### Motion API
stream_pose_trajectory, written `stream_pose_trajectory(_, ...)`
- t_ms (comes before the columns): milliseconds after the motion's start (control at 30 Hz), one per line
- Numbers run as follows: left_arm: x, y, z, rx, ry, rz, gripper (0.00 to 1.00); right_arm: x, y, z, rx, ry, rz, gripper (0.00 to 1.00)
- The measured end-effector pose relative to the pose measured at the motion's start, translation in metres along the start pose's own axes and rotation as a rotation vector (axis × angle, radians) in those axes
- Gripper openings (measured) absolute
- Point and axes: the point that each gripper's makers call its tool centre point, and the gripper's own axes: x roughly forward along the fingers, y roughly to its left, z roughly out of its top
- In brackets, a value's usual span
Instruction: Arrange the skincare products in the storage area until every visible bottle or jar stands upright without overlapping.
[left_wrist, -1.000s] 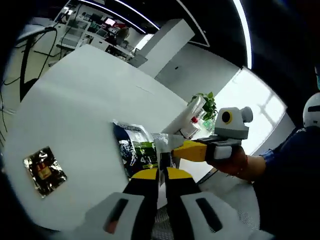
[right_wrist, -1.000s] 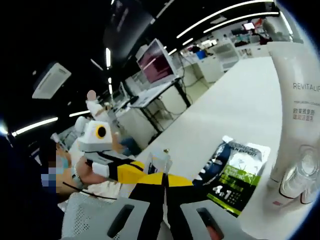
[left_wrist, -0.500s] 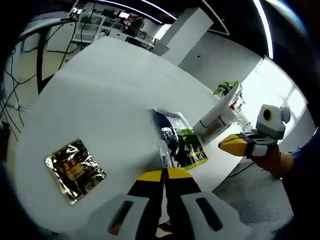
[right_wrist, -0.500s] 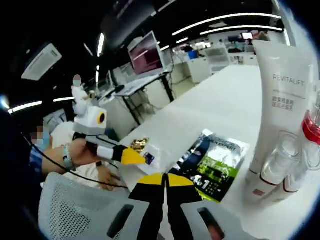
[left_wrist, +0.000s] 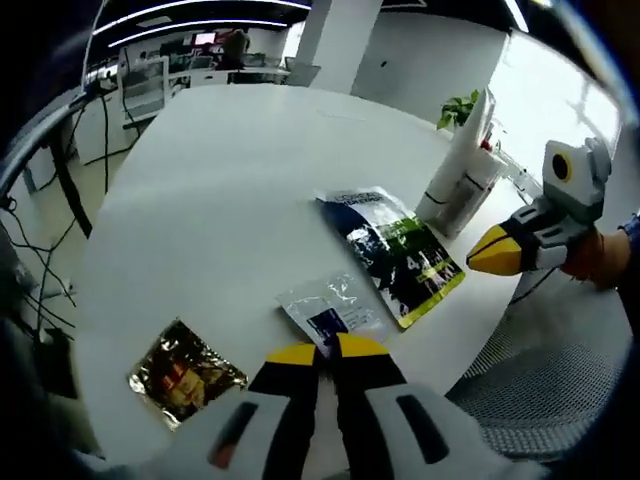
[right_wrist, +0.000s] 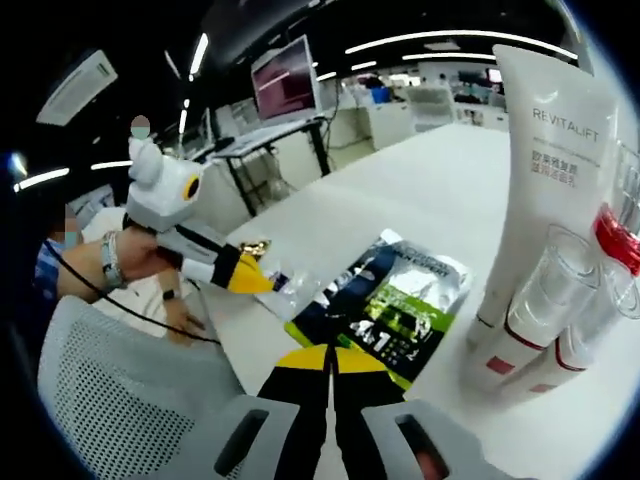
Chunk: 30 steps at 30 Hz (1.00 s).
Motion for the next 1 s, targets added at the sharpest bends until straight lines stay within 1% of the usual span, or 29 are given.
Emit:
stream_pose_trajectory(33,0.000,0.001,0.000,0.017,0.002,0.008,0.05,0.001,-0.002,-0.003,-0.029,0.012,-0.012,0.00)
stream_pose_trajectory(100,0.000,0.004,0.000,0.011,0.005,0.026,0.06,0.006,-0.007,-0.008,-0.069,0.033,-0.043,0.00)
stream_pose_trajectory(133,0.001,0.005,0.001,0.007,0.004,0.023,0.06,0.009,-0.010,-0.012,-0.081,0.049,-0.057,0.00)
stream_pose_trajectory(200,0.001,0.006,0.001,0.000,0.001,0.030,0.06,0.012,-0.015,-0.014,-0.090,0.061,-0.086,0.00)
stream_pose_trajectory(267,0.000,0.008,0.001,-0.012,-0.001,0.045,0.07,0.014,-0.020,-0.022,-0.104,0.108,-0.102,0.00)
stream_pose_trajectory(300,-0.001,0.010,0.001,-0.015,-0.002,0.056,0.09,0.015,-0.023,-0.032,-0.097,0.159,-0.116,0.00)
stream_pose_trajectory(333,-0.002,0.013,-0.001,-0.015,0.007,0.071,0.10,0.013,-0.027,-0.038,-0.086,0.182,-0.137,0.00)
stream_pose_trajectory(367,-0.003,0.014,-0.005,-0.025,0.032,0.078,0.10,0.013,-0.023,-0.031,-0.075,0.112,-0.114,0.00)
stream_pose_trajectory(400,-0.005,0.016,-0.009,-0.028,0.059,0.090,0.10,0.012,-0.023,-0.035,-0.077,0.131,-0.110,0.00)
stream_pose_trajectory(433,-0.005,0.016,-0.007,-0.020,0.044,0.088,0.09,0.012,-0.023,-0.033,-0.075,0.128,-0.109,0.00)
stream_pose_trajectory(467,-0.006,0.017,-0.007,-0.017,0.043,0.096,0.09,0.012,-0.023,-0.033,-0.068,0.125,-0.108,0.00)
stream_pose_trajectory(567,-0.010,0.022,-0.004,-0.019,0.019,0.121,0.15,0.012,-0.023,-0.033,-0.052,0.122,-0.107,0.00)
stream_pose_trajectory(600,-0.011,0.021,0.001,0.009,-0.011,0.115,0.17,0.013,-0.023,-0.032,-0.052,0.121,-0.109,0.00)
stream_pose_trajectory(633,-0.010,0.016,0.007,0.057,-0.042,0.092,0.18,0.013,-0.023,-0.033,-0.057,0.121,-0.111,0.00)
stream_pose_trajectory(667,-0.010,0.012,0.007,0.079,-0.048,0.075,0.19,0.013,-0.023,-0.032,-0.072,0.121,-0.114,0.00)
stream_pose_trajectory(700,-0.009,0.007,0.005,0.110,-0.039,0.055,0.21,0.013,-0.023,-0.032,-0.084,0.121,-0.116,0.00)
stream_pose_trajectory(767,-0.007,0.005,0.003,0.141,-0.034,0.052,0.31,0.013,-0.023,-0.032,-0.097,0.119,-0.118,0.00)
stream_pose_trajectory(833,-0.004,0.001,-0.002,0.166,-0.030,0.047,0.38,0.013,-0.023,-0.031,-0.097,0.116,-0.118,0.00)
stream_pose_trajectory(867,-0.003,0.001,-0.004,0.167,-0.027,0.052,0.39,0.013,-0.023,-0.030,-0.091,0.115,-0.116,0.00)
stream_pose_trajectory(933,-0.001,0.004,-0.010,0.174,-0.007,0.065,0.39,0.013,-0.023,-0.030,-0.085,0.114,-0.116,0.00)
stream_pose_trajectory(967,-0.003,0.004,-0.009,0.166,-0.018,0.063,0.39,0.013,-0.023,-0.030,-0.083,0.113,-0.116,0.00)
stream_pose_trajectory(1000,-0.003,0.006,-0.007,0.166,-0.034,0.075,0.39,0.013,-0.023,-0.029,-0.082,0.113,-0.117,0.00)
